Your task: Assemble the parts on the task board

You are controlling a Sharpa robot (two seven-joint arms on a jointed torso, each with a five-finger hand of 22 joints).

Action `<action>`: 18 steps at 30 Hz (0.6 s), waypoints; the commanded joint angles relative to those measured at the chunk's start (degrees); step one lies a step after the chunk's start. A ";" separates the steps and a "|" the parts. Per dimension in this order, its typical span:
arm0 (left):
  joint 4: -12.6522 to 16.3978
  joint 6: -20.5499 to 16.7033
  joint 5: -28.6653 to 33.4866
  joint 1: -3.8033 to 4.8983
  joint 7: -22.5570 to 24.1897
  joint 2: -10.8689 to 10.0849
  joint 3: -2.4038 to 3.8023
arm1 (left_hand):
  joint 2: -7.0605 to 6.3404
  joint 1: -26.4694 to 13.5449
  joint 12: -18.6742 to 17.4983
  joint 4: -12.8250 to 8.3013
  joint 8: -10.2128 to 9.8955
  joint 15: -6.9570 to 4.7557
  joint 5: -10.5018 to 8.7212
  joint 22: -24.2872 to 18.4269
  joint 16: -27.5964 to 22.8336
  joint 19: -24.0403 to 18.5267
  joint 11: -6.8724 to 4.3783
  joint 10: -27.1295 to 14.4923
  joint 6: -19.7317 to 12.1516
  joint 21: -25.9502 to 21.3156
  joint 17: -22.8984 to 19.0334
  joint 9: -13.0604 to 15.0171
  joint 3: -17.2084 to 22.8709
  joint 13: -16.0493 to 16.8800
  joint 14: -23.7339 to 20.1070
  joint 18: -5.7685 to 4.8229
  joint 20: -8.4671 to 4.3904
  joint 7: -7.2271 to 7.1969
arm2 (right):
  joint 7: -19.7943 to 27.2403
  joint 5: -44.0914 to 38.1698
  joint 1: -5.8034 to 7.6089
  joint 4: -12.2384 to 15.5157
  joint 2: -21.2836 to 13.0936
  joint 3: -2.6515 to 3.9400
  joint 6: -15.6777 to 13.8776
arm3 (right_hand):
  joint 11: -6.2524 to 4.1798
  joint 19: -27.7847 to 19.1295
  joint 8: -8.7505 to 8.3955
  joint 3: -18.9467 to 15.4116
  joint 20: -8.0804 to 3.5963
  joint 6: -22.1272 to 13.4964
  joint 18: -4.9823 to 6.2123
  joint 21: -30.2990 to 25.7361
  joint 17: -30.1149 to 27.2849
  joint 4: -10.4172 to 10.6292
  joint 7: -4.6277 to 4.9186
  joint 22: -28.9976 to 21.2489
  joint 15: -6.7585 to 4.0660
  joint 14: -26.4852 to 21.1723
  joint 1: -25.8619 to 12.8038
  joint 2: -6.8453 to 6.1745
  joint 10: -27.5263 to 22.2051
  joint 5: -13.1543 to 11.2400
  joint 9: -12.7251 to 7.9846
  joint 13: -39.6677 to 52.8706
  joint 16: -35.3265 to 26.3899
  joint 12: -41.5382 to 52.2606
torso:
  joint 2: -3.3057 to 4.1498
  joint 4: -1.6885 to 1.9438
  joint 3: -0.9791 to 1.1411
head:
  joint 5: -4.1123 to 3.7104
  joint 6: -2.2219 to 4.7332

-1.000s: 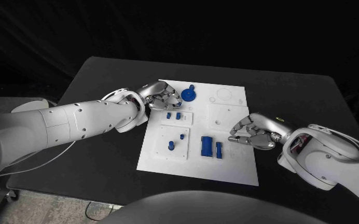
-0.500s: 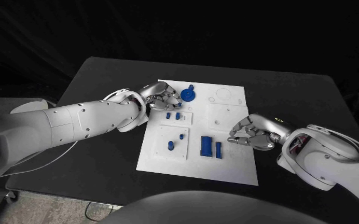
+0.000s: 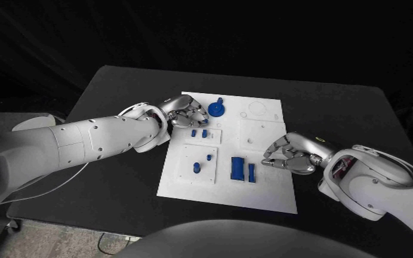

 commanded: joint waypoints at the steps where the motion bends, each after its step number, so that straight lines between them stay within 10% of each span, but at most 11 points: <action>1: 0.21 0.75 0.27 -0.04 0.08 -0.20 0.03 | 0.12 0.51 0.13 -0.04 0.35 0.41 0.00 15.05 0.14 6.05 0.41 5.88 0.11 0.13 15.09 0.05 -0.27 15.05 6.03 -0.85 0.36 0.45 | -0.16 0.26 -0.08 -0.07 0.03 0.01 0.41 | 0.03 2.16 0.13 -0.13 0.29 0.24 -0.35 -0.12 5.09 -0.33 0.05 12.11 0.43 4.18 0.74 0.02 6.02 -0.18 0.09 15.07 -0.39 0.22 | -0.01 0.03 -0.02 | -0.08 0.00; 18: 0.10 0.98 0.25 -0.05 -0.76 -0.69 0.00 | 0.25 0.78 0.13 -0.15 0.18 0.57 0.51 15.05 0.14 6.05 0.64 5.88 0.11 0.13 15.09 0.13 -0.43 15.05 6.03 -0.85 0.50 0.78 | -0.39 0.42 -0.16 -0.08 0.09 0.01 1.02 | 0.04 2.11 0.13 -0.11 0.28 0.26 -0.32 -0.25 4.93 -0.37 0.06 12.07 0.43 4.15 0.81 0.12 6.02 -0.19 0.12 15.07 -0.47 0.22 | 0.03 -0.01 -0.01 | -0.01 0.00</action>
